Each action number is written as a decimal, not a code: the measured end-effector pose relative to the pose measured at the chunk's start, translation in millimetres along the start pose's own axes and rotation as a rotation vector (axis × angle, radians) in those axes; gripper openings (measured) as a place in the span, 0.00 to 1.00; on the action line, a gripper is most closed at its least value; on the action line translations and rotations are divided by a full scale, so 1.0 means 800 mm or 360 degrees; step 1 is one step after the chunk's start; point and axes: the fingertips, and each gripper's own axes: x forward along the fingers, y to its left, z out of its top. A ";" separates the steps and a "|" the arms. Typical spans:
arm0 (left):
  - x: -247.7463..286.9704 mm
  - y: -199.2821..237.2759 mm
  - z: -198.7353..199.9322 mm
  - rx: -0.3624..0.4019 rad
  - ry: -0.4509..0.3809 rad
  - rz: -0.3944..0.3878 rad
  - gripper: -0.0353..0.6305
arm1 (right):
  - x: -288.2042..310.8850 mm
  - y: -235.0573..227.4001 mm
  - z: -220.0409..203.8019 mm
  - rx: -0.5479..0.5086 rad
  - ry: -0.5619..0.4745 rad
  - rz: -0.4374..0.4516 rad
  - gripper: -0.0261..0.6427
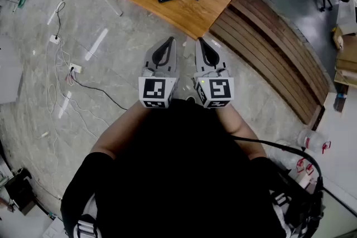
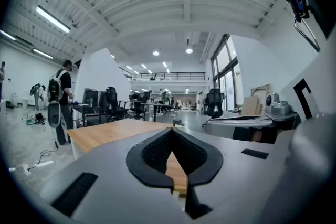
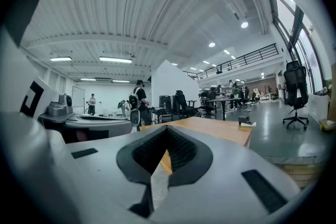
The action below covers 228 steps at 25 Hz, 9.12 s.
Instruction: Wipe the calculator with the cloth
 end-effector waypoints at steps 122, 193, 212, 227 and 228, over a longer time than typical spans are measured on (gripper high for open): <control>0.384 0.315 -0.278 -0.0590 0.0760 0.0163 0.25 | 0.541 -0.148 -0.313 0.0014 0.1095 0.0280 0.06; 0.409 0.307 -0.248 -0.1360 0.0446 -0.0042 0.15 | 0.524 -0.238 -0.273 -0.0008 0.1043 -0.0012 0.09; 0.413 0.295 -0.190 -0.1086 0.0381 0.0047 0.15 | 0.537 -0.071 -0.106 0.0000 0.0502 0.0587 0.09; 0.405 0.273 -0.150 -0.0655 0.0327 0.0204 0.15 | 0.560 -0.156 -0.136 0.0164 0.0584 0.0301 0.09; 0.405 0.273 -0.150 -0.0651 0.0328 0.0216 0.15 | 0.557 -0.150 -0.130 0.0177 0.0564 0.0333 0.09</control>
